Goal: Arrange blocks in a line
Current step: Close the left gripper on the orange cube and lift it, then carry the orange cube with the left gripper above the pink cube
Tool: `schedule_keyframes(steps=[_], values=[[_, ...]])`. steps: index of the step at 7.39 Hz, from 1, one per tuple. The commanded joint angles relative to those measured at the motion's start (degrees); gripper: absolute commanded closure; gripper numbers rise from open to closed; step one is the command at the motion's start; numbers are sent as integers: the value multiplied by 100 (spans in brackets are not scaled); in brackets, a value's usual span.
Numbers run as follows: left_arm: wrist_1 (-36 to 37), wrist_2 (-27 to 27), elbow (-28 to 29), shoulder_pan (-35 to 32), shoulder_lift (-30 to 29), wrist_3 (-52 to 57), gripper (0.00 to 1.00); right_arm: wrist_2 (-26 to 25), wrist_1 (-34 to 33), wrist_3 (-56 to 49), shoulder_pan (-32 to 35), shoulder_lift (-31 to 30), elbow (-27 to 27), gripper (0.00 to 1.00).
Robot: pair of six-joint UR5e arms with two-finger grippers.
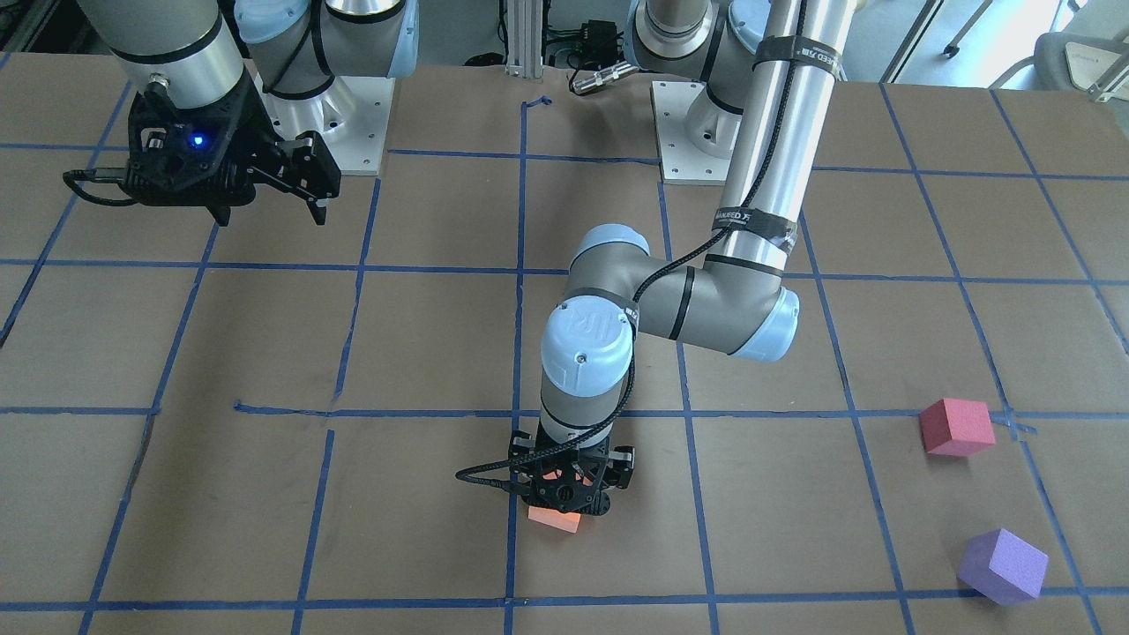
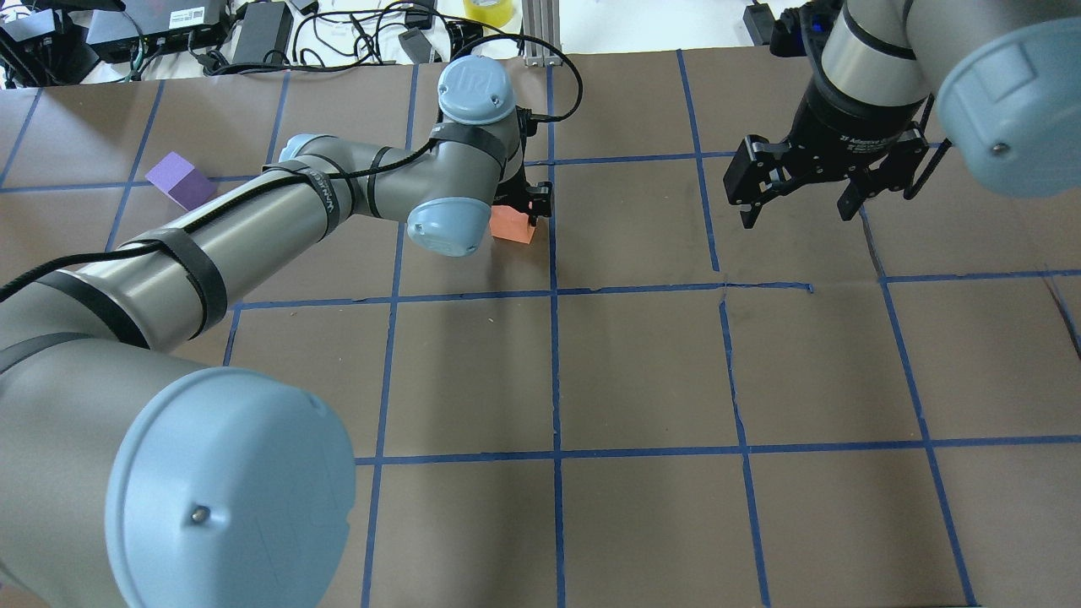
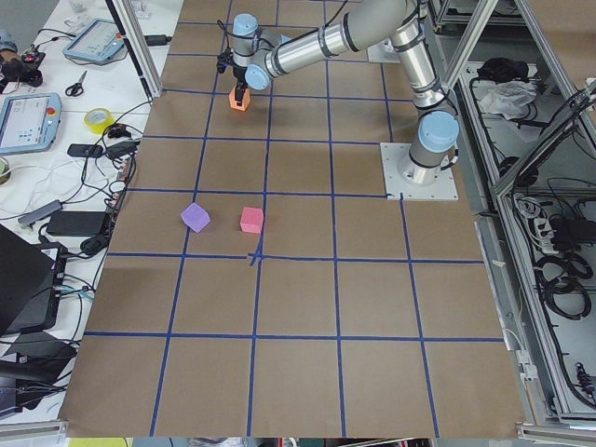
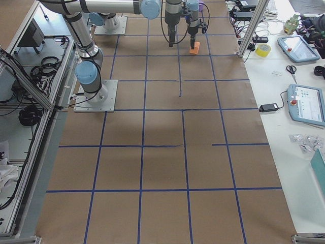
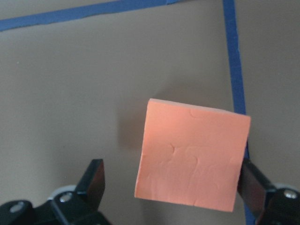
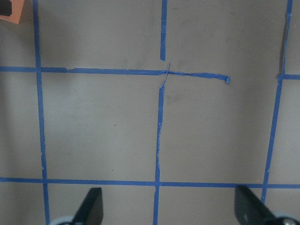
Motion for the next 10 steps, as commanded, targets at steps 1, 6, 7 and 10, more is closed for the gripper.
schedule_keyframes(steps=[1, 6, 7, 10], values=[[1, 41, 38, 1, -39, 170, 59, 0, -4, 0, 0, -5, 0, 0], [-700, 455, -14, 1885, 794, 1083, 54, 9, -4, 0, 0, 4, 0, 0], [-728, 428, -41, 2248, 874, 1658, 54, 9, -4, 0, 0, 4, 0, 0], [-737, -18, 47, 3741, 850, 3687, 54, 9, -4, 0, 0, 4, 0, 0]])
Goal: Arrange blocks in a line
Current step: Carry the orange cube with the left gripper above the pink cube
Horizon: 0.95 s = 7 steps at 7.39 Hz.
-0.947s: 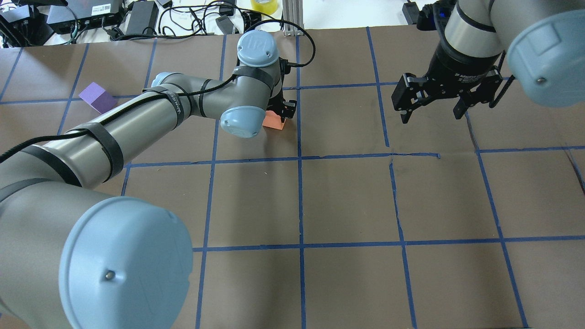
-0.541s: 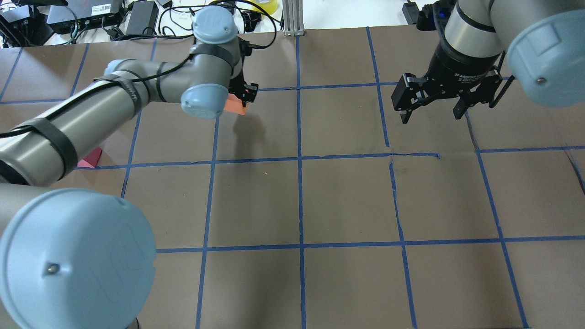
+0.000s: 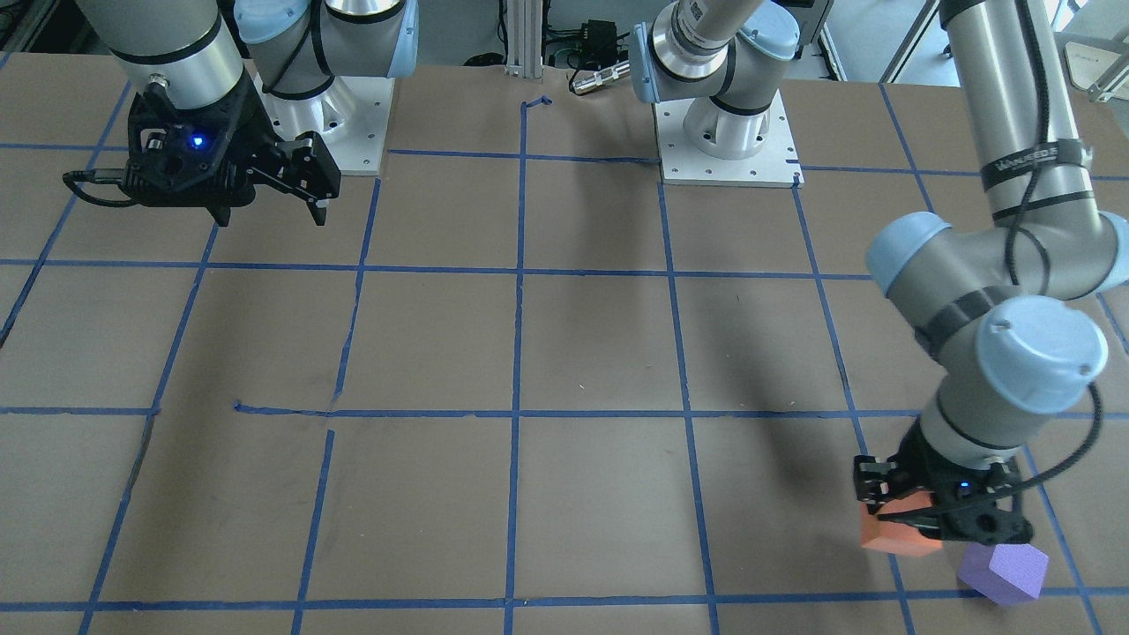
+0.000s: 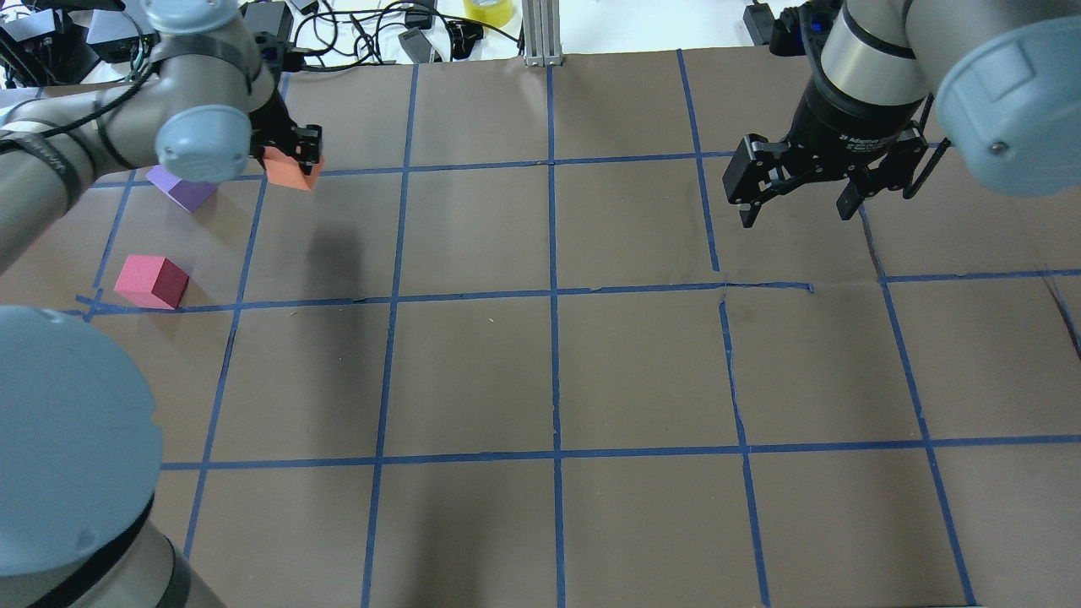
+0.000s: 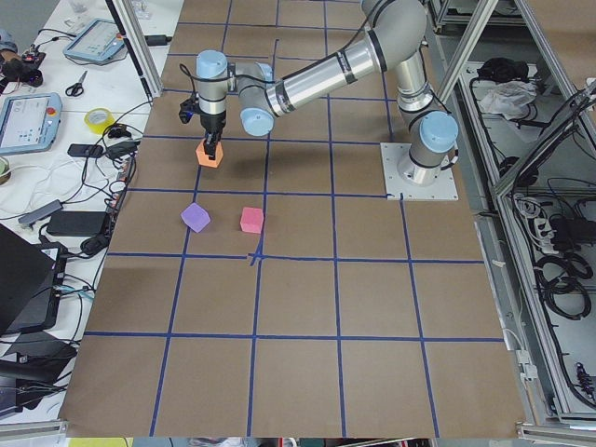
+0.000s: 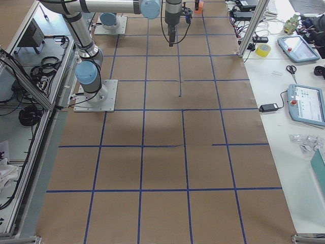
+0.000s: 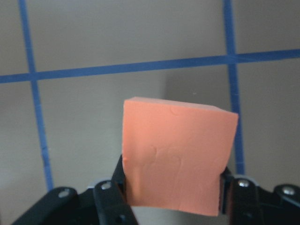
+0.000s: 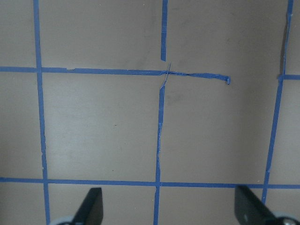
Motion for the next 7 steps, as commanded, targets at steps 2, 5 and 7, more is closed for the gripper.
schedule_keyframes(steps=[2, 5, 7], values=[[55, -384, 20, 1035, -235, 1384, 54, 0, 0, 0, 0, -9, 3, 0], [72, -384, 20, 1246, -368, 1386, 54, 0, 0, 0, 0, -9, 3, 0], [64, -393, -41, 1396, -254, 1386, 54, 0, 9, 0, 0, -9, 3, 0]])
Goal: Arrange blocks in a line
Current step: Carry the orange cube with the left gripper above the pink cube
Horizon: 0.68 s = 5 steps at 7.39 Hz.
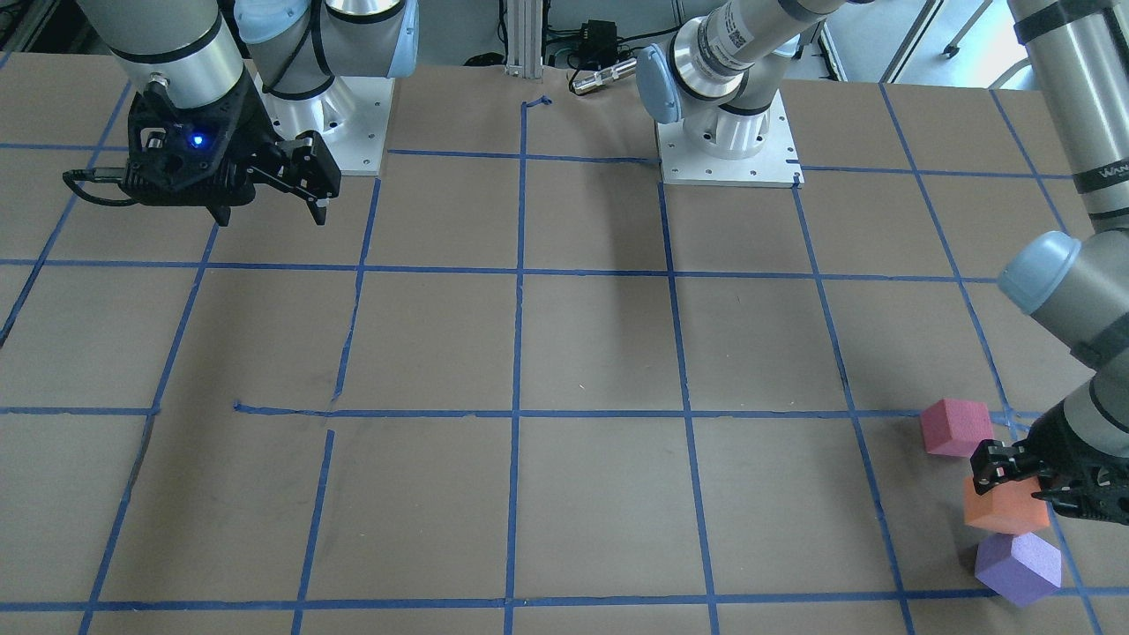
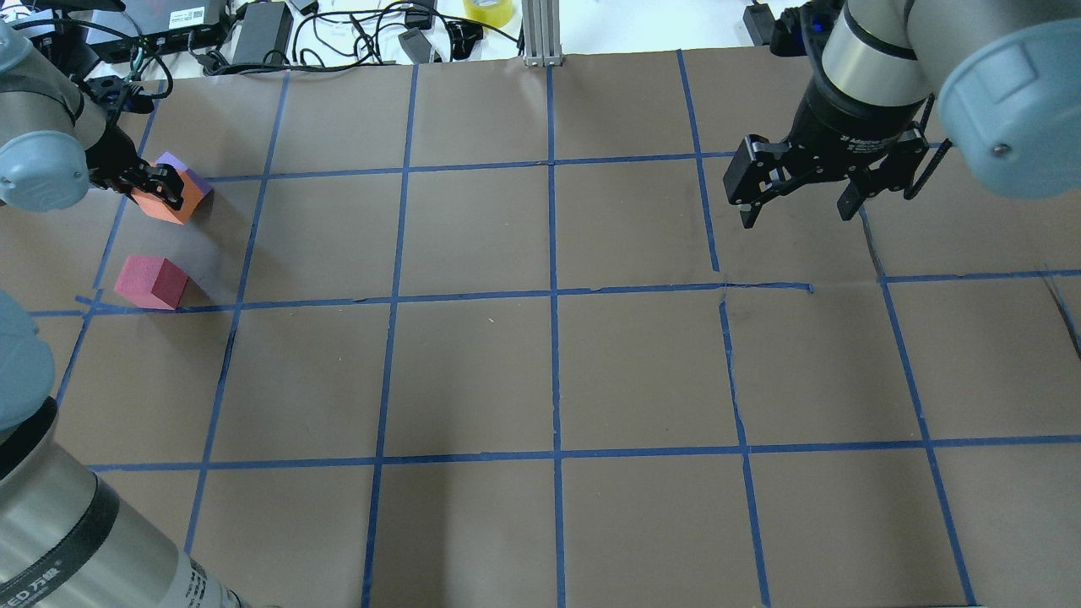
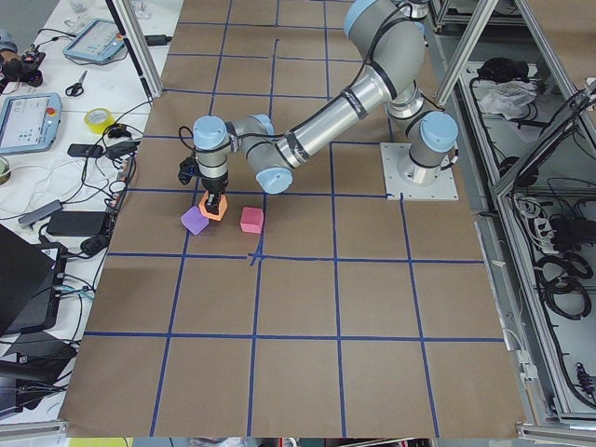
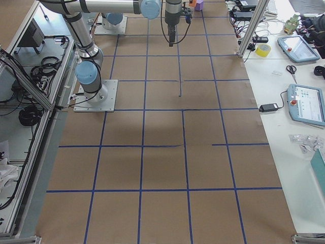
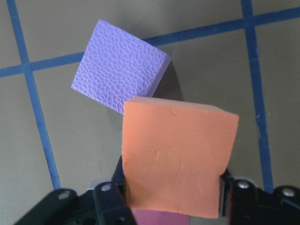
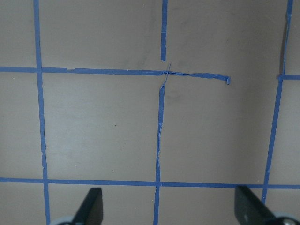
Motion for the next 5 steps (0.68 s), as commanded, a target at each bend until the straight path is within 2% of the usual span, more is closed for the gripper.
schedule_keyframes(steps=[1, 3, 5], values=[[-49, -5, -49, 85, 105, -16, 54, 0, -2, 0, 0, 0, 0, 0], [-6, -249, -311, 85, 97, -172, 54, 0, -2, 0, 0, 0, 0, 0], [-23, -251, -383, 120, 149, -139, 54, 0, 7, 0, 0, 0, 0, 0]])
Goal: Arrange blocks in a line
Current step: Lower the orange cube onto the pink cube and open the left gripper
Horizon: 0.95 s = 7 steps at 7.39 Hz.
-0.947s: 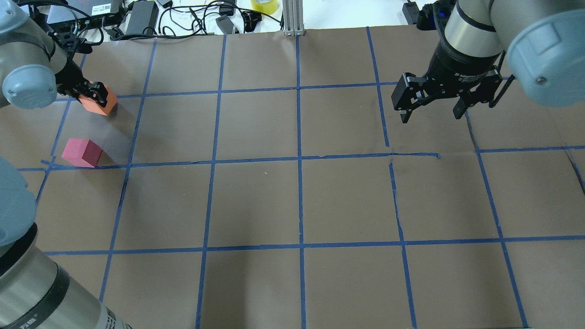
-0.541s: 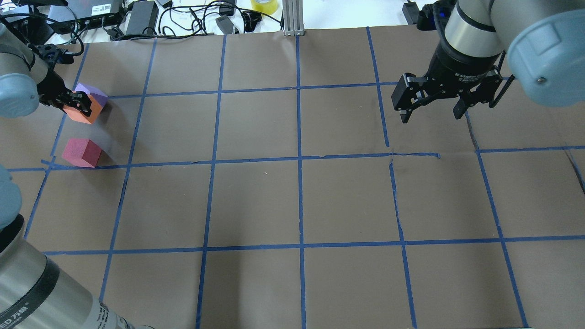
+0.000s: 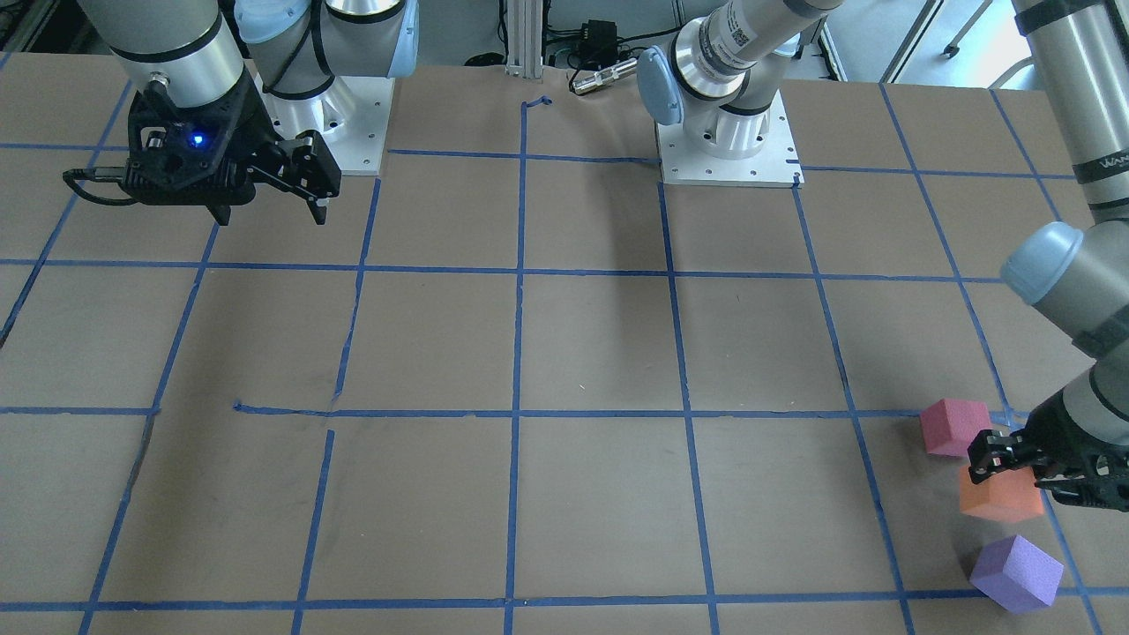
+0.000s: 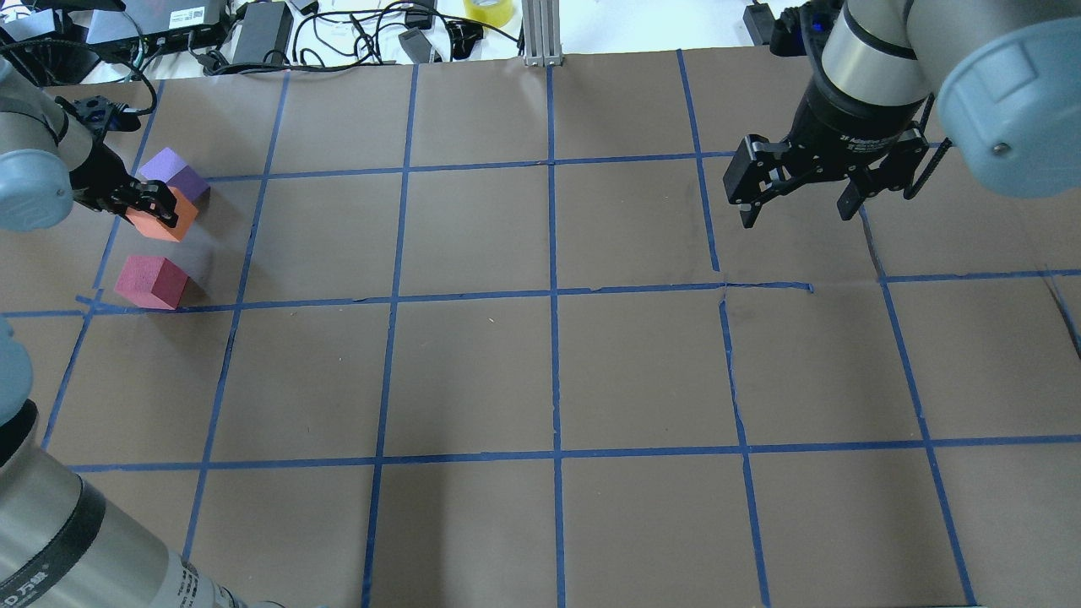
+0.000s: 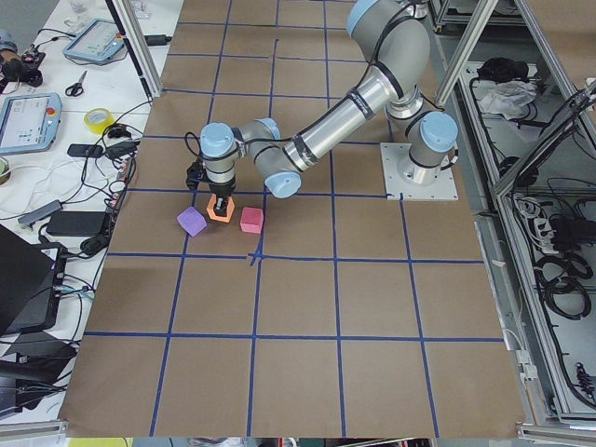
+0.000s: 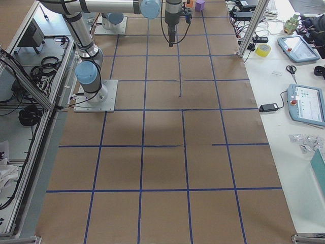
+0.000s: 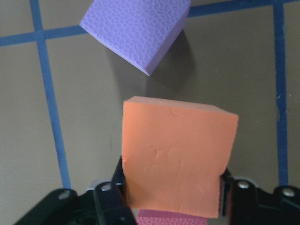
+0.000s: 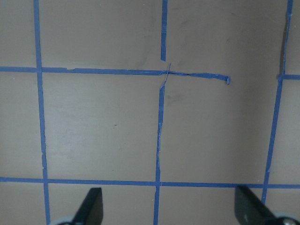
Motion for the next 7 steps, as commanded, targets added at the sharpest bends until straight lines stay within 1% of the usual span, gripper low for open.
schedule_keyframes(steps=[1, 6, 7], values=[[-25, -24, -56, 157, 51, 19, 54, 0, 3, 0, 0, 0, 0, 0], [28, -33, -169, 228, -116, -121, 54, -9, 3, 0, 0, 0, 0, 0], [28, -24, -196, 228, -133, -121, 45, -9, -5, 0, 0, 9, 0, 0]])
